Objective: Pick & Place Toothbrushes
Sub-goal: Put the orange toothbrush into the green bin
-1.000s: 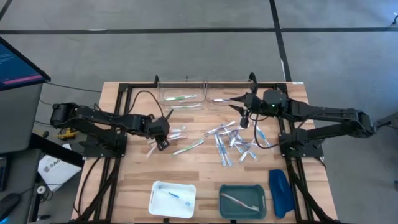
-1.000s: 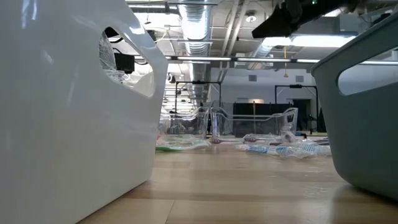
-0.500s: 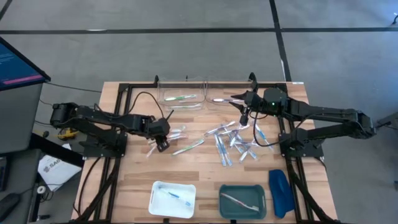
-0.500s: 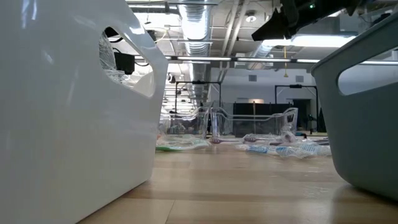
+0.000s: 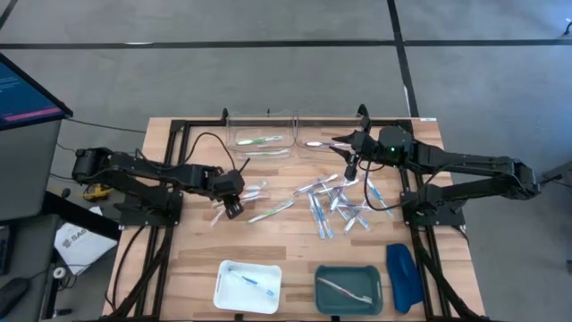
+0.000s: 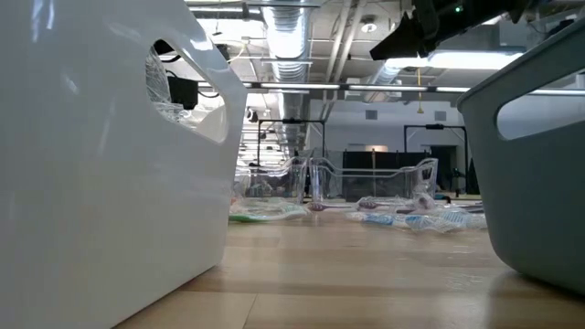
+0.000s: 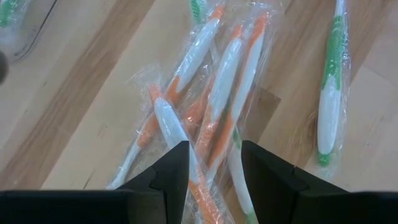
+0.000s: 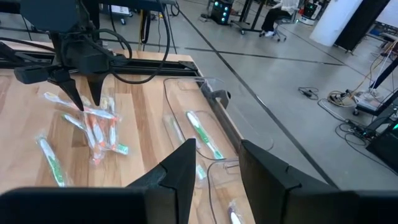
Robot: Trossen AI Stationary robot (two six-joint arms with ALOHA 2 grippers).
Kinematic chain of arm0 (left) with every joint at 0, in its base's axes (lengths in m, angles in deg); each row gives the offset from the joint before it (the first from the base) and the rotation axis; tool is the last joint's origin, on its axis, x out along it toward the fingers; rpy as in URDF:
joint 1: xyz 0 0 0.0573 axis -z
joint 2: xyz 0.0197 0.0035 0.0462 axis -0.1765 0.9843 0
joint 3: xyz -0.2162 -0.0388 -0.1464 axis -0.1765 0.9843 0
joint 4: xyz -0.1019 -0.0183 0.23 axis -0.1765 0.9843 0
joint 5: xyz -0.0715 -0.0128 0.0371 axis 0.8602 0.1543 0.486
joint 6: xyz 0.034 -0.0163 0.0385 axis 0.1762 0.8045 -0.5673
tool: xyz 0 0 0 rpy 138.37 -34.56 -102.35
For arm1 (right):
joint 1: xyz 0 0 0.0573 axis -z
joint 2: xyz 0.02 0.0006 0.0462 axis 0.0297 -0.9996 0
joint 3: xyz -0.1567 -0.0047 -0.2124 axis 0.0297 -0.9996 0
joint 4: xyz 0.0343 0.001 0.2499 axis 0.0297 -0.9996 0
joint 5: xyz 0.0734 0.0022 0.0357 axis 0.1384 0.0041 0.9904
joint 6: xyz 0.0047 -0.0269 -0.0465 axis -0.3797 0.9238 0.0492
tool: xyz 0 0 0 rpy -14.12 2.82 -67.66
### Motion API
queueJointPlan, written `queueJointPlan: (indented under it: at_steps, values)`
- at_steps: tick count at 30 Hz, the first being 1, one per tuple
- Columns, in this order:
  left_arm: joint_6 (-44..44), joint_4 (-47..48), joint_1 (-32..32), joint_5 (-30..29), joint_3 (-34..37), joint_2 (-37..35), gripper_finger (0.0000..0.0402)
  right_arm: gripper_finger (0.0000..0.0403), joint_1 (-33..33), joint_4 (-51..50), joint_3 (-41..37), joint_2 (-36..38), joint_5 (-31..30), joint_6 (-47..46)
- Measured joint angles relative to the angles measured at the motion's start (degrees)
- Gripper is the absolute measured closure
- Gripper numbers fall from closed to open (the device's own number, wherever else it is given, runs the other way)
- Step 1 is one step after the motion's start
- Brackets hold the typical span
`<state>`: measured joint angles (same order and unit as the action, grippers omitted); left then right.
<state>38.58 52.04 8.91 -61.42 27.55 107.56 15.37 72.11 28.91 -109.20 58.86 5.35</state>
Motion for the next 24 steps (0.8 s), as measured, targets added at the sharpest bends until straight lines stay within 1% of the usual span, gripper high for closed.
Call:
queueJointPlan:
  at_steps: [18,24]
  values:
    - [1.1,0.3,0.0,1.2,0.0,0.0,0.0262,0.0287,0.0,-0.1,0.0,0.0,0.0,0.0]
    - [4.1,0.0,0.0,4.1,3.7,0.0,0.0262,0.0287,0.0,-0.1,0.0,0.0,0.0,0.0]
